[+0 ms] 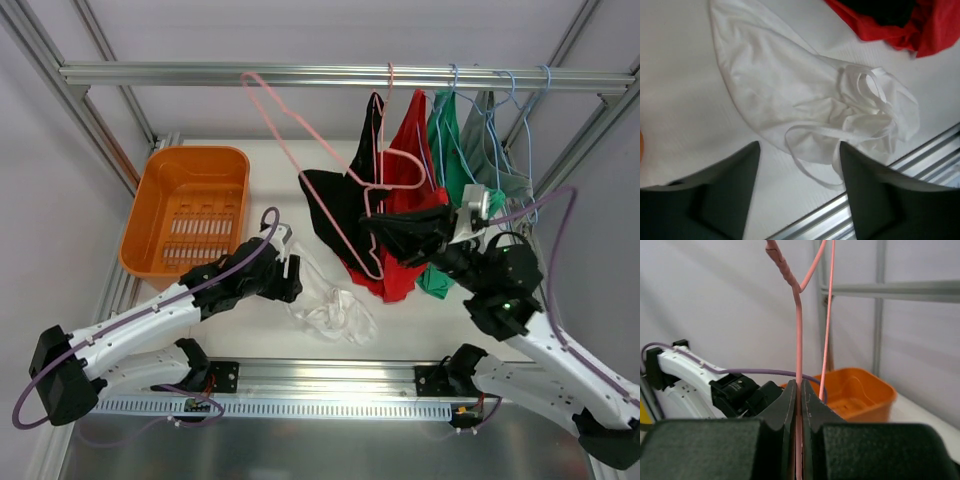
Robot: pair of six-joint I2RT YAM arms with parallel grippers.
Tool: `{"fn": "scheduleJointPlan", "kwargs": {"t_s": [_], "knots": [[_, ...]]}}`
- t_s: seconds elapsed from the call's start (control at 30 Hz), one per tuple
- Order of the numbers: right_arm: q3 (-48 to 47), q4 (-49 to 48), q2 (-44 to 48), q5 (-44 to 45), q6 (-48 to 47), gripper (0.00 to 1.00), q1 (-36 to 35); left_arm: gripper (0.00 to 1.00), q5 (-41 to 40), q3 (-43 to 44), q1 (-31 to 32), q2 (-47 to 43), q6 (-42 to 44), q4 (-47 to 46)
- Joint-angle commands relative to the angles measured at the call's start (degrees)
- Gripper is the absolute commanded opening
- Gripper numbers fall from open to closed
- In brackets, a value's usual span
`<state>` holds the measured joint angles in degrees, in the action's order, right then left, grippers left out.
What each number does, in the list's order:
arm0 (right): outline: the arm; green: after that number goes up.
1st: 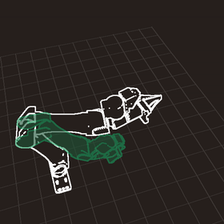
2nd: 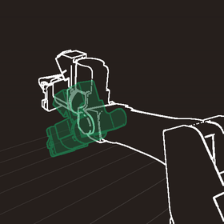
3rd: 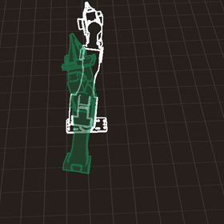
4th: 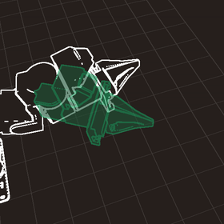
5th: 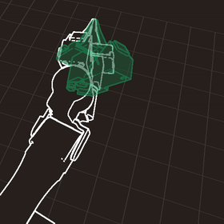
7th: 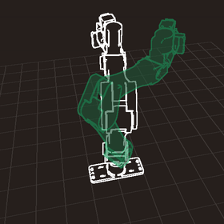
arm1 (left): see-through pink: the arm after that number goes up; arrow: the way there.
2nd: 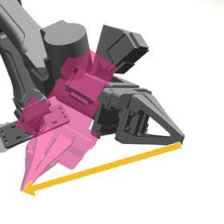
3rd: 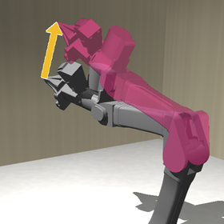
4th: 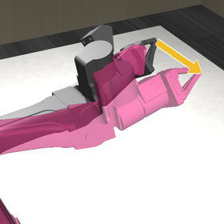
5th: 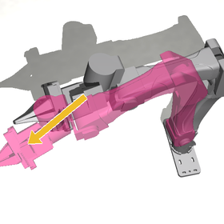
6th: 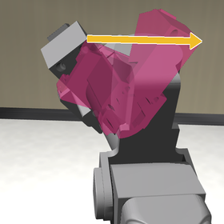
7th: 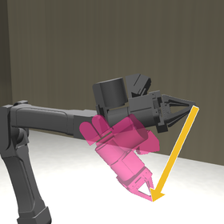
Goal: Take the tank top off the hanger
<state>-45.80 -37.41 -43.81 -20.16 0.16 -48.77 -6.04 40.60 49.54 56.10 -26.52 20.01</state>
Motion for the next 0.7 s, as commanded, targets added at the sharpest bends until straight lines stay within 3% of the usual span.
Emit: {"fn": "scheduleJointPlan", "kwargs": {"t_s": [0.0,0.03,0.07,0.23,0.4,0.5,0.67], "knots": [[-11.9,35.6,4.3,16.1,-3.3,0.0,-0.1,0.74,-7.0,4.3,0.3,0.9,-1.3,2.9],[-13.2,44.4,4.8,18.9,-4.0,0.0,-0.2,0.91,-7.6,6.3,0.2,0.8,0.1,4.4],[-14.1,47.9,5.0,19.8,-3.9,0.0,-0.2,0.98,-7.5,7.6,0.2,0.8,1.2,5.2],[-23.4,68.5,1.2,27.3,1.4,0.0,-0.2,0.99,-14.5,19.2,0.2,0.5,1.3,16.2],[-28.3,73.2,-4.6,25.7,3.5,0.0,-0.2,0.99,-22.4,28.6,0.2,-0.8,-1.2,32.3],[-31.7,73.8,-9.1,30.0,3.1,0.0,-0.2,0.99,-25.0,30.2,0.2,-4.3,0.4,34.9],[-38.3,69.3,-15.4,36.9,-1.7,0.0,-0.2,0.99,-25.5,24.8,0.2,-10.7,3.1,34.4]]}}
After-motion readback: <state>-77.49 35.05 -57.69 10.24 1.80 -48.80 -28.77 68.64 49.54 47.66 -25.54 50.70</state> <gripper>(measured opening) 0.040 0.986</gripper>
